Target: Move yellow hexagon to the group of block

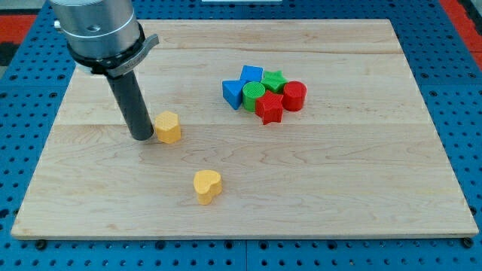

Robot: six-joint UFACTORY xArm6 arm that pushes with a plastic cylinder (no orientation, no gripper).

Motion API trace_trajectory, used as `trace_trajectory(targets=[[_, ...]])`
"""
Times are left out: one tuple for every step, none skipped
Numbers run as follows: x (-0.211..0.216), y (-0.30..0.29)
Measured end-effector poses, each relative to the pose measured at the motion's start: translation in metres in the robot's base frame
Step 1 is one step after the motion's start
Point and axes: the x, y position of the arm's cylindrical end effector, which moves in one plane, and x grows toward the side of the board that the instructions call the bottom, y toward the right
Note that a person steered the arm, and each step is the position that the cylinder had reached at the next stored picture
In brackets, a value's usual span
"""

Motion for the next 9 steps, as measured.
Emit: trace_trajectory(targets=[[0.003,0.024],[-0.002,0.033],[-0.013,0.043],[-0.016,0.056],[-0.018,0.078],[-0.018,0.098],[-0.019,0.111],[-0.023,0.119],[-0.026,0.127]])
